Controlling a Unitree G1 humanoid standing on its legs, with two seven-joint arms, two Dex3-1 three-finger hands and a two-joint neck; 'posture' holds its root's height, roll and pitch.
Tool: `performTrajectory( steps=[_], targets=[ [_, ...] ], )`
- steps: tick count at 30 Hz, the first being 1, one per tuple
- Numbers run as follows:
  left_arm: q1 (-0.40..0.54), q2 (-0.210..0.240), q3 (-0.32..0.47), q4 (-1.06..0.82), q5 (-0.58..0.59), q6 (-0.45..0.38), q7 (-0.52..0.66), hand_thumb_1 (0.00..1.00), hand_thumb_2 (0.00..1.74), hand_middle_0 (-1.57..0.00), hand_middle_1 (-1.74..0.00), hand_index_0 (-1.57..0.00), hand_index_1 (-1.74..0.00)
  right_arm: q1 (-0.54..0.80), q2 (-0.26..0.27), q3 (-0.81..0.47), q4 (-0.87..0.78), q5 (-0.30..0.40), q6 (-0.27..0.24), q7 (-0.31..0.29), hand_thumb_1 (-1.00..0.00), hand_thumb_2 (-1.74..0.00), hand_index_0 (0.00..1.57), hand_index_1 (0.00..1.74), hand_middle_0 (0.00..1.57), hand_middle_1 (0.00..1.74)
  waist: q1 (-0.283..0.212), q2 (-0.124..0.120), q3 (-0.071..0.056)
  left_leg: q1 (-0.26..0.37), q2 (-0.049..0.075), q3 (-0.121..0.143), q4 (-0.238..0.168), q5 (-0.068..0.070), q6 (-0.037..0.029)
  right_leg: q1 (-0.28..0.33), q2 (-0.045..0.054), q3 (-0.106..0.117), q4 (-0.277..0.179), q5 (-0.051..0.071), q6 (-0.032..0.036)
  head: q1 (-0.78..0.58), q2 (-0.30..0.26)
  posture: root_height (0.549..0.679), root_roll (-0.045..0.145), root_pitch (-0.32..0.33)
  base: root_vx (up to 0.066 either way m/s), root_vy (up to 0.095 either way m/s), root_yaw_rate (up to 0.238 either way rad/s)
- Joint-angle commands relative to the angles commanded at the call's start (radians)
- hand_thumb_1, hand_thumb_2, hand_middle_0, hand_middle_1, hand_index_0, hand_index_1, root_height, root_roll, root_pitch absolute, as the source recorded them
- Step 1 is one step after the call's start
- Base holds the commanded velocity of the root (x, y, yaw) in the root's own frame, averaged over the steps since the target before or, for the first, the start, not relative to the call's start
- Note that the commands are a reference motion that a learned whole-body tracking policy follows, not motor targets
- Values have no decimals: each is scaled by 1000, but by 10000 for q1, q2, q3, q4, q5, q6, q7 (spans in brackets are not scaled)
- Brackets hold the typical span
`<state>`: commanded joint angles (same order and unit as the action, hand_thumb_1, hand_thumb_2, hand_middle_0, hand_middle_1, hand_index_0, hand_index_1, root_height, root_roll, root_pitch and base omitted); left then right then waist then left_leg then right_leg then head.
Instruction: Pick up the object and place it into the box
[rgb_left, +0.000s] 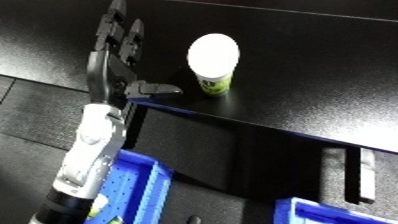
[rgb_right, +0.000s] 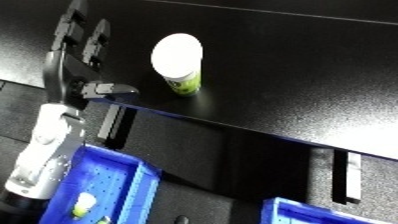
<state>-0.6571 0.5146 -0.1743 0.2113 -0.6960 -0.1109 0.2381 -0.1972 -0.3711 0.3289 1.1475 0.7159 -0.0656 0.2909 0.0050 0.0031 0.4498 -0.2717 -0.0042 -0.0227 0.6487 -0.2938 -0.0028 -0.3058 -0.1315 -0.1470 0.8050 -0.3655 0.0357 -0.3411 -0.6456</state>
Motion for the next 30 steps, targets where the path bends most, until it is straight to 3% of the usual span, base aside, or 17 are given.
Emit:
performTrajectory(
  steps=[14, 21, 30],
  targets=[
    [-1219, -353, -1222, 1908, -76, 1170, -749, 0, 0, 0, 0, 0, 0, -445, 0, 183, -105, -167, 273, -26, 0, 0, 0, 0, 0, 0, -449, -49, 212, -261, 108, 265, 464, -212, 106, -408, 104, 313, 225, 44, 82, -849, 434, 632, 33, -87, 16, 16, -59],
    [-1595, -468, -1469, 2223, -211, 1085, -899, 350, 609, -549, -609, -549, -609, -530, 67, 312, -185, -184, 350, -128, 0, 0, 0, 0, 0, 0, -552, -40, 237, -262, 103, 308, 573, -332, 153, -446, 107, 385, 278, 3, 97, -1010, 385, 631, 34, -87, 28, 6, -31],
    [-1619, -568, -1605, 2304, -120, 1074, -1199, 800, 1392, -1256, -1392, -1256, -1392, -550, 127, 348, -163, -242, 368, -171, 0, 0, 0, 0, 0, 0, -567, 8, 225, -232, 84, 309, 582, -370, 158, -429, 89, 395, 256, 3, 105, -1062, 313, 631, 35, -86, 23, -4, -15]
  ],
)
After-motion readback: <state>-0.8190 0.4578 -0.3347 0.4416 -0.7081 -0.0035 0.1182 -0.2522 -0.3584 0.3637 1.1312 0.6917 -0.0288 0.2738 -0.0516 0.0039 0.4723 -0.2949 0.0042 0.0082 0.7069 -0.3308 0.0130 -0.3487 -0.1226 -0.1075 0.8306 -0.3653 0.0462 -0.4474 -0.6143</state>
